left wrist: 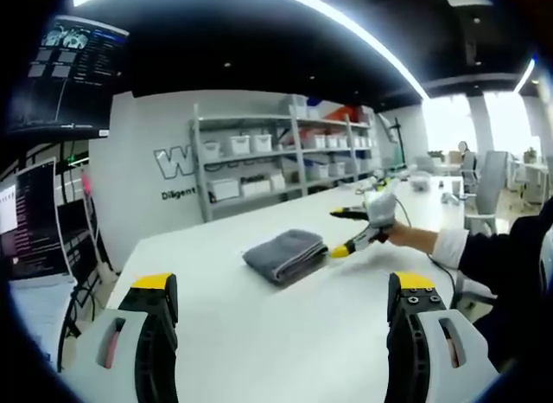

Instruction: Open the folded towel by lifting each exposed corner and separating the folded layers until the towel lies flat within the target outline without major curled edges

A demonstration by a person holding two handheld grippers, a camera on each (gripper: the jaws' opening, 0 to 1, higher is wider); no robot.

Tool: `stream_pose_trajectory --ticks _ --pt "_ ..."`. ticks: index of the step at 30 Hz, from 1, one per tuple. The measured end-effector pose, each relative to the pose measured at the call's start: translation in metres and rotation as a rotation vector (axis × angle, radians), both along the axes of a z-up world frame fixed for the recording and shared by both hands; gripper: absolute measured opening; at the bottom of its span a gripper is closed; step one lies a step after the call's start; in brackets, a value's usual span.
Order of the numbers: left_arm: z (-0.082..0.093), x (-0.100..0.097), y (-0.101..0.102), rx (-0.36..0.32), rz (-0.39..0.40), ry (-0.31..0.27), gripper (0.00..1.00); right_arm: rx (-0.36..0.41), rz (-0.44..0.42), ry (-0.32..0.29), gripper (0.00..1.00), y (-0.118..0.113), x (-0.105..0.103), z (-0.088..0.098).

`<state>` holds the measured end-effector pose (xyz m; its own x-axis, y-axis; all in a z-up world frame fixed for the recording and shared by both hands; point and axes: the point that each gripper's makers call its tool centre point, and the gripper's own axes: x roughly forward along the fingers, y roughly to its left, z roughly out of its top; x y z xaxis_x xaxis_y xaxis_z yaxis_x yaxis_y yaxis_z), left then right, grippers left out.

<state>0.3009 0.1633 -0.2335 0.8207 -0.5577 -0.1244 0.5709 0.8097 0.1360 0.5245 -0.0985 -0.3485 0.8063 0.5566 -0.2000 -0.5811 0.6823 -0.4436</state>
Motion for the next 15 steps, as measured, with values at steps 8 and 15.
stream_pose_trajectory --ticks 8,15 --pt "-0.0045 0.0020 -0.0045 0.016 -0.012 0.013 1.00 -0.077 -0.019 -0.024 0.99 -0.0013 0.0043 -0.0061" --pt "-0.0068 0.0025 -0.0063 0.024 -0.015 0.018 1.00 -0.068 -0.030 -0.027 0.97 -0.0039 0.0054 -0.0044"
